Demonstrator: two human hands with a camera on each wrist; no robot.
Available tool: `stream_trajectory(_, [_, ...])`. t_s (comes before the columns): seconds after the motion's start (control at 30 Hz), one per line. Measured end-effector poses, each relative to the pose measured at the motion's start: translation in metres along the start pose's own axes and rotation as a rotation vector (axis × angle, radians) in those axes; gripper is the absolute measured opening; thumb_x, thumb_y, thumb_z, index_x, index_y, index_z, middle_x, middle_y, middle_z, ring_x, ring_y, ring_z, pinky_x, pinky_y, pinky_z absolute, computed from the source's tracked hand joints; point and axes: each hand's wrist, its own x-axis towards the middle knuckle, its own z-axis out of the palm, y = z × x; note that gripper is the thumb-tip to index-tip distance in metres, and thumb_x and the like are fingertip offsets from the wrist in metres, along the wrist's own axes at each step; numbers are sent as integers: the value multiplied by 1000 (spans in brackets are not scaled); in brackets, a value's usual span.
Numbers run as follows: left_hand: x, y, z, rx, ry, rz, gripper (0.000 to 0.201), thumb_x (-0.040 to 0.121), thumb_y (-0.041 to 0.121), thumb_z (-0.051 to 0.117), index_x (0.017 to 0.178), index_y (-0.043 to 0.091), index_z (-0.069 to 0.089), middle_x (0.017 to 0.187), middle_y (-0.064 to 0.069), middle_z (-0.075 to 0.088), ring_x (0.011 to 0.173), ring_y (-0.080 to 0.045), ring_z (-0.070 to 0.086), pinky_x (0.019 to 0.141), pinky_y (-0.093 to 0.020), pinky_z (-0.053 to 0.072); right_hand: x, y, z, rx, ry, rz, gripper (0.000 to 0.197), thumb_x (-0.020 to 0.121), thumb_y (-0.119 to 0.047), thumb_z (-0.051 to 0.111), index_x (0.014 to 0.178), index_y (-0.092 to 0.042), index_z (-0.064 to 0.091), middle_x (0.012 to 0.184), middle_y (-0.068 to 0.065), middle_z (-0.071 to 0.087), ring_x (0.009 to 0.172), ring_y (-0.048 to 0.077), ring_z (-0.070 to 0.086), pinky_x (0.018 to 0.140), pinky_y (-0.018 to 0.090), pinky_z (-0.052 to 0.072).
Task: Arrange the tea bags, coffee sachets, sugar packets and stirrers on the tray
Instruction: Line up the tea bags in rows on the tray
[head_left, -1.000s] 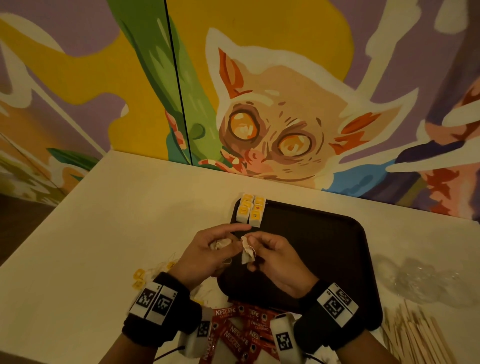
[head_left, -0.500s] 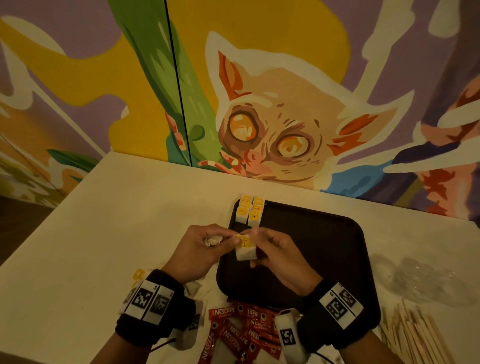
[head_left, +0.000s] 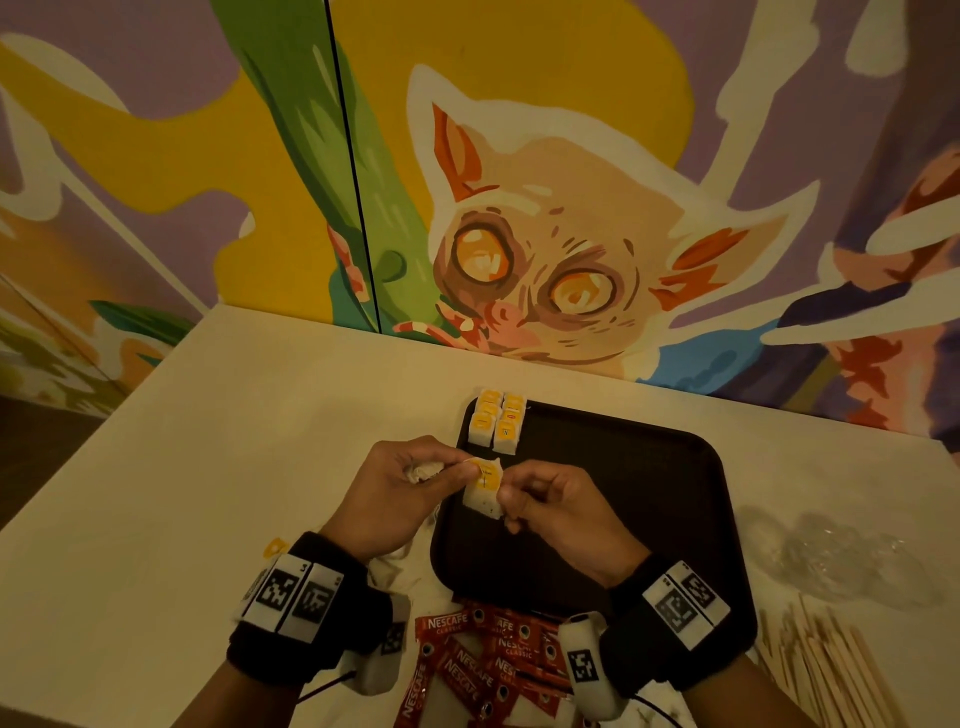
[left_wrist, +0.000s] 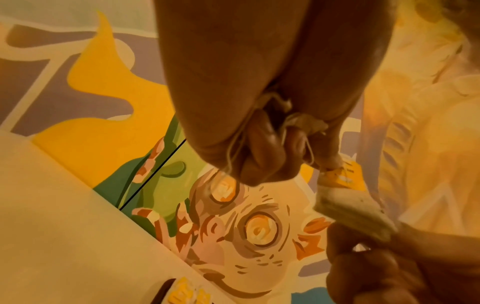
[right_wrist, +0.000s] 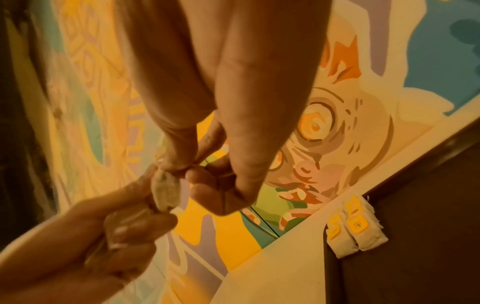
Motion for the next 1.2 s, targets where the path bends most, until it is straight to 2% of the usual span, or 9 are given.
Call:
stream_trajectory(0.2, [2,1,9,-87,133,-44,9,83,10,71,89,8,77,85,0,74,76,0,65,66,-10,45,5,11,10,-148,77,-51,16,97,-7,55,102,-16,68,84,8,64,67,18,56,68,27,51])
stream_trajectory(0.3, [2,-4,10,-48,163,-54,8,82,12,73,88,12,78,86,0,74,80,-2,67,71,-10,47,9,12,10,-110,190,-49,17,99,-14,52,110,-18,65,98,11,64,75,15,58,68,26,52])
stream_trajectory(0.4, [2,-11,9,15,144,-59,9,82,15,73,88,17,78,86,0,73,83,-6,67,75,-13,48,11,8,8,17,197,-42,27,95,-30,54,118,-23,63,107,-2,66,90,15,64,73,28,54])
stream_trajectory(0.5, [3,-15,9,64,129,-34,10,81,15,74,89,18,79,85,2,73,82,-6,67,75,-13,48,14,8,13,-123,120,-98,28,89,-32,63,116,-24,65,106,-6,70,98,16,67,75,26,55])
stream_trajectory(0.63, [7,-17,9,79,167,-23,10,82,13,74,90,17,79,86,1,73,81,-5,67,72,-11,47,21,17,18,-185,163,-145,12,90,-21,67,101,-20,72,92,-5,72,75,4,64,69,17,47])
stream_trajectory(0.8, [11,-29,7,126,201,-69,8,83,19,73,88,21,79,87,6,74,83,-3,67,75,-14,49,36,29,21,-213,208,-89,8,90,-20,68,96,-20,74,92,-5,74,84,7,67,81,24,54])
stream_trajectory(0.9, [12,-37,4,160,234,-91,7,85,18,71,87,20,78,87,11,74,85,1,67,77,-11,48,56,50,13,-276,310,30,9,89,-25,70,96,-22,76,95,-8,74,94,8,67,94,34,53])
stream_trajectory(1.03, [12,-46,-3,170,244,-130,9,86,18,70,83,22,78,83,18,73,85,4,66,77,-11,48,90,72,1,-347,393,171,14,89,-28,69,101,-22,75,102,-9,72,99,7,65,98,35,52])
stream_trajectory(1.2, [9,-56,-10,169,252,-155,11,87,18,70,81,25,76,80,19,73,82,3,67,74,-11,48,131,78,-13,-528,407,246,16,92,-25,67,99,-13,73,97,-2,69,90,12,62,79,25,50])
